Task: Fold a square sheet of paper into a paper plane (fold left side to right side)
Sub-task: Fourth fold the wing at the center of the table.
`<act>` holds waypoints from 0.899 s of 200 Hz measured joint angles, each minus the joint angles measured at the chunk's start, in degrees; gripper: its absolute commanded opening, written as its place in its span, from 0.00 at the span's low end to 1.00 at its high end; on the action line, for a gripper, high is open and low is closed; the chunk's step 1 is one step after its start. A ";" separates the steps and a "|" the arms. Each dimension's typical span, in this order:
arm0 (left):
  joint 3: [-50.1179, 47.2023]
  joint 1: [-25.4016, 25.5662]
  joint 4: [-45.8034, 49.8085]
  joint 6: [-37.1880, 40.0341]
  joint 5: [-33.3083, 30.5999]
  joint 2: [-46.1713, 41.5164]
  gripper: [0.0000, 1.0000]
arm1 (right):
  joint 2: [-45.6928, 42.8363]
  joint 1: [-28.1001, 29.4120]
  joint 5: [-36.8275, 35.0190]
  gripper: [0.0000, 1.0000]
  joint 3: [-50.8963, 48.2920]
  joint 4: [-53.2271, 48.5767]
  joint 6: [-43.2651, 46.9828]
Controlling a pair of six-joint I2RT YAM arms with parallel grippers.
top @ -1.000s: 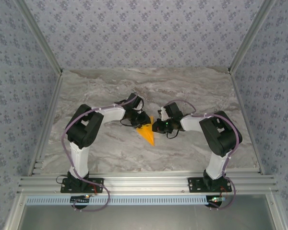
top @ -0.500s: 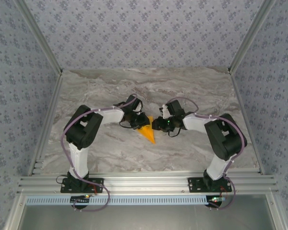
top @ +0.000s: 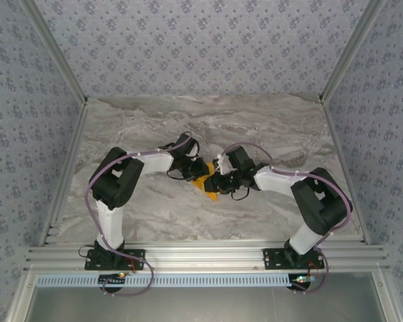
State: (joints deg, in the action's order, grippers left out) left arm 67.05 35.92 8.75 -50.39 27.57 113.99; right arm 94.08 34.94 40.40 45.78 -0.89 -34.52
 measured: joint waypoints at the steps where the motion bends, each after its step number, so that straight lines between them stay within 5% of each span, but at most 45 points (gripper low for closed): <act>1: 0.00 0.00 0.00 0.00 0.00 0.00 0.14 | 0.15 0.07 0.00 0.32 0.00 0.00 0.02; 180: 0.00 0.00 0.04 0.02 -0.15 0.00 0.14 | 4.98 1.03 0.37 0.30 -1.07 0.24 -0.15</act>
State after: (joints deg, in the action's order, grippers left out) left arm 67.05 35.92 8.80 -50.37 27.42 113.99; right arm 99.07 35.97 40.77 44.71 -0.64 -34.68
